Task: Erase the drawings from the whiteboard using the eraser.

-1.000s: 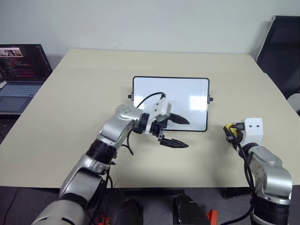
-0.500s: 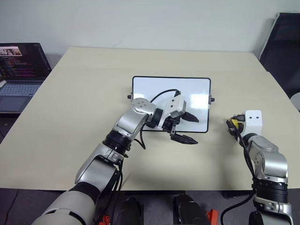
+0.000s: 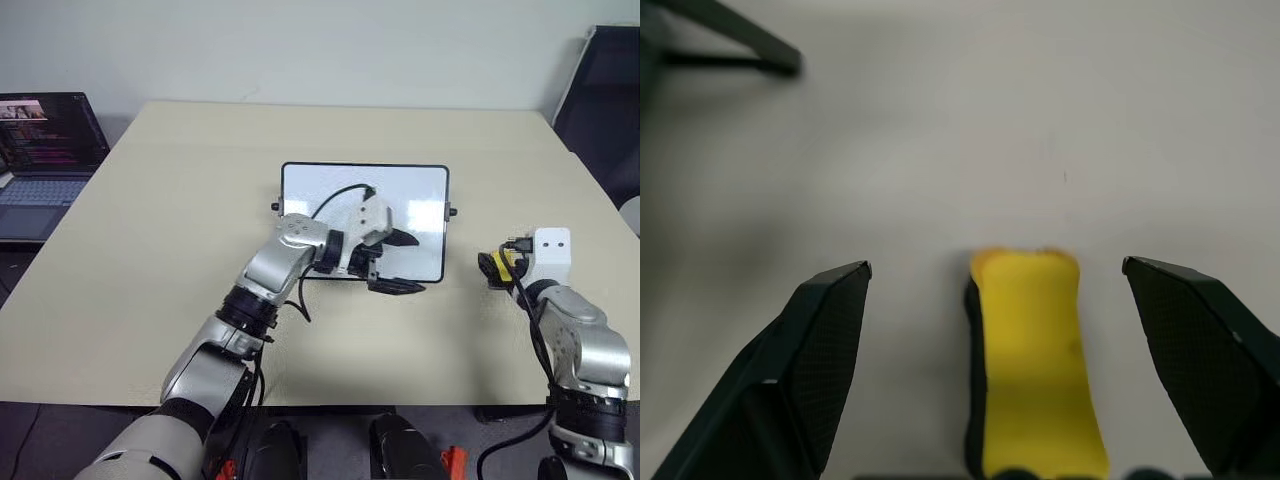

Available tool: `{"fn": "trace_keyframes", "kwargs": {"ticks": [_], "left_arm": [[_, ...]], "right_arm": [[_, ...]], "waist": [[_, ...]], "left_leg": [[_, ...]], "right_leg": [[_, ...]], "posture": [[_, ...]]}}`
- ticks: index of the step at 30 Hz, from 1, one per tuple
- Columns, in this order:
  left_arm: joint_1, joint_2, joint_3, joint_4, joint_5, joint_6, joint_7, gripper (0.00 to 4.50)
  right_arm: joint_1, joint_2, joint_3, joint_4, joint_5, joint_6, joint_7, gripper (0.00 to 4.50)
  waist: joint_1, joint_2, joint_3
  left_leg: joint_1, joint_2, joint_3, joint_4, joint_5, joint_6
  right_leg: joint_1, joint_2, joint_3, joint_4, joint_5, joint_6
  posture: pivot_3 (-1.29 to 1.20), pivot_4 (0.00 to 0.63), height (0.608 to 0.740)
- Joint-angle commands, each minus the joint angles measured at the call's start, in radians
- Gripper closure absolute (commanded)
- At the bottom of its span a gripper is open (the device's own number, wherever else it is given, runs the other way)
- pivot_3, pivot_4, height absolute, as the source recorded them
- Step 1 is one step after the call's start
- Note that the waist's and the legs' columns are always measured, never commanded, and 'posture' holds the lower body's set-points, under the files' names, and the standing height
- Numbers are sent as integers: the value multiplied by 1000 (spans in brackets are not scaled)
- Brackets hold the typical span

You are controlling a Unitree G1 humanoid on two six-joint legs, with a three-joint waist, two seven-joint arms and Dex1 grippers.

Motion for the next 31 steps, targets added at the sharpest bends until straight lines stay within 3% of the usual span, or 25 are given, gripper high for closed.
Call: {"fn": "trace_keyframes", "kwargs": {"ticks": [1,7,11,14,19,23,31], "left_arm": [[104,64,114,-162,-30,63,99,0],[377,105,374,-499,-130,265,377,0],[538,45,524,-640,-123,279,604,0],[591,3,546,-681,-101,266,710,0],[719,-49,575,-652,15,127,889,0],[729,-65,563,-610,59,63,965,0],[745,-62,506,-530,60,0,939,0]], "right_arm": [[64,11,-2,-202,65,11,20,37],[237,93,80,-320,34,-141,-22,37],[327,149,160,-274,3,-322,-17,37],[363,144,164,-219,-7,-419,-5,37],[379,201,62,-82,66,-524,-26,37],[372,142,43,-79,96,-530,30,37],[381,52,14,-103,136,-471,50,37]], "waist": [[0,1,-1],[4,1,-1],[8,1,-1],[9,-1,-2],[7,-3,-3],[7,-3,-3],[7,-3,-4]], "left_leg": [[0,0,0,0,0,0],[0,1,0,1,0,0],[1,0,0,4,0,0],[2,-1,1,6,0,0],[2,0,1,10,0,-1],[2,0,1,9,0,-1],[2,-1,1,9,0,-1]], "right_leg": [[0,0,0,0,0,0],[0,0,-1,0,0,-1],[3,-2,-1,0,-3,-5],[5,-3,-1,-1,-2,-5],[6,-3,-1,-1,-1,-7],[5,-3,0,-1,-1,-7],[5,-3,0,-2,-1,-7]], "posture": [[0,150,740],[0,150,740],[0,150,740],[0,150,740],[0,150,740],[0,150,740],[0,150,740]]}}
